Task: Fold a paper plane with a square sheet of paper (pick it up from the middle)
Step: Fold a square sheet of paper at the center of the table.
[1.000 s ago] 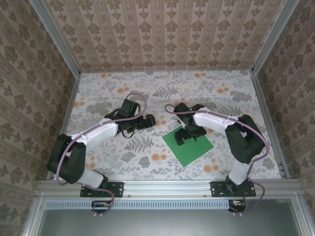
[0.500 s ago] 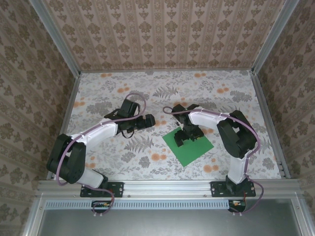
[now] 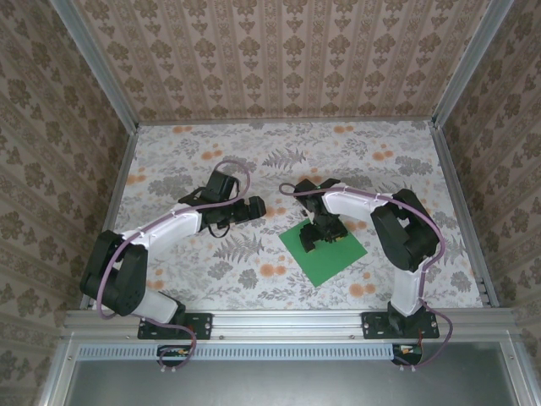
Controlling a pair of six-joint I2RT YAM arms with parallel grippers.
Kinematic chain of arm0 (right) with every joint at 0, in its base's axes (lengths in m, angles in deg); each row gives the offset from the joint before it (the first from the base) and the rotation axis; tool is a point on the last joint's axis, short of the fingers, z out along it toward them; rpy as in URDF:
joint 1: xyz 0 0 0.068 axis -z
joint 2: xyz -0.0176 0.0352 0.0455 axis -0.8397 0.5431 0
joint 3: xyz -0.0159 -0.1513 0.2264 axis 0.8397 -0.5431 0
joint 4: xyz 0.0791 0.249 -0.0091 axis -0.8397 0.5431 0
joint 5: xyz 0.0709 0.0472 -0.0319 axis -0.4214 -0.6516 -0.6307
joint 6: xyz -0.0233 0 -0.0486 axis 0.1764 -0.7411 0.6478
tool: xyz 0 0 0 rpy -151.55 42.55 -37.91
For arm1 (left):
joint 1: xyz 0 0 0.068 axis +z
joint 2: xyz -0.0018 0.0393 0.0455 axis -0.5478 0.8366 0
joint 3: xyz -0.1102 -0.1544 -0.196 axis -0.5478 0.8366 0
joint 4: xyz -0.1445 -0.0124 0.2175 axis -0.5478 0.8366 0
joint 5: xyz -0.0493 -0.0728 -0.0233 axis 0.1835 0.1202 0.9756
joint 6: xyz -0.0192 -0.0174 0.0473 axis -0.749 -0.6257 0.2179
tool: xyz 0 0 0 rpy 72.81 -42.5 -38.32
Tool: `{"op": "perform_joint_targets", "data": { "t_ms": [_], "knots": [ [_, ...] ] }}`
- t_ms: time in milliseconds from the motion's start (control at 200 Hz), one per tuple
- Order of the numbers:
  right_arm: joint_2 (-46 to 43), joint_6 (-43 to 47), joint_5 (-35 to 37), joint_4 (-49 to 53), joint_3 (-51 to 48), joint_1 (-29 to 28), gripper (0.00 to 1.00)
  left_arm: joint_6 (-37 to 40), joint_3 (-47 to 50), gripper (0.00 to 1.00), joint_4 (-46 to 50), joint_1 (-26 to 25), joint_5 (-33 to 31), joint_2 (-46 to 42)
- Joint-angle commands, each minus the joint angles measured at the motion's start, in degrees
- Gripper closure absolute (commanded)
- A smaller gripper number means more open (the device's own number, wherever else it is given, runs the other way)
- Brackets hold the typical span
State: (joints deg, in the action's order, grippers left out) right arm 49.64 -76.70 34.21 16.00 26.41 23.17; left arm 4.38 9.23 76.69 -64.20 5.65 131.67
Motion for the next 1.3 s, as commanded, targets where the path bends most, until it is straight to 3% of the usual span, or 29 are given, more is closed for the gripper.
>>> {"op": "perform_joint_targets", "data": {
  "t_ms": [0, 295, 430, 535, 640, 760, 875, 985, 1160, 1300],
  "knots": [
    [3.21, -0.70, 1.92, -2.02, -3.20, 1.05, 0.21, -0.84, 0.66, 0.00, 0.06, 0.55, -0.06, -0.10],
    [1.89, -1.01, 2.55, -2.11, -3.38, 2.20, 0.30, -1.03, 1.02, 0.00, -0.28, 0.75, 0.15, -0.07],
    [-0.68, -1.88, -0.93, -3.02, -3.07, 2.20, 0.39, -1.21, 1.31, 0.00, -0.47, 0.76, 0.49, -0.24],
    [-4.18, -3.89, -9.05, -6.81, -3.58, 2.42, 0.49, -2.10, 2.46, 0.00, -1.76, 0.84, 1.62, -0.58],
    [-7.46, -8.22, -21.55, -13.68, -4.34, 3.29, 0.60, -3.45, 4.54, 0.00, -5.56, 0.92, 4.32, -1.35],
    [-9.60, -16.18, -36.39, -26.28, -6.16, 4.61, 0.62, -5.06, 7.20, 0.01, -11.59, 0.92, 9.10, -2.55],
    [-9.01, -25.40, -46.16, -38.77, -8.12, 5.64, 0.63, -7.36, 10.06, 0.01, -17.91, 1.25, 13.64, -3.85],
    [-7.67, -31.76, -51.97, -48.07, -9.99, 6.80, 0.63, -12.15, 14.21, 0.01, -27.15, 2.75, 18.90, -4.69],
    [-5.58, -35.16, -56.42, -53.64, -12.11, 8.91, 0.60, -16.83, 17.57, 0.00, -37.69, 4.18, 25.99, -2.67],
    [-4.04, -36.31, -57.63, -55.55, -13.62, 10.06, 0.60, -19.39, 18.08, 0.08, -42.87, 4.26, 28.53, 0.53]
  ]
}}
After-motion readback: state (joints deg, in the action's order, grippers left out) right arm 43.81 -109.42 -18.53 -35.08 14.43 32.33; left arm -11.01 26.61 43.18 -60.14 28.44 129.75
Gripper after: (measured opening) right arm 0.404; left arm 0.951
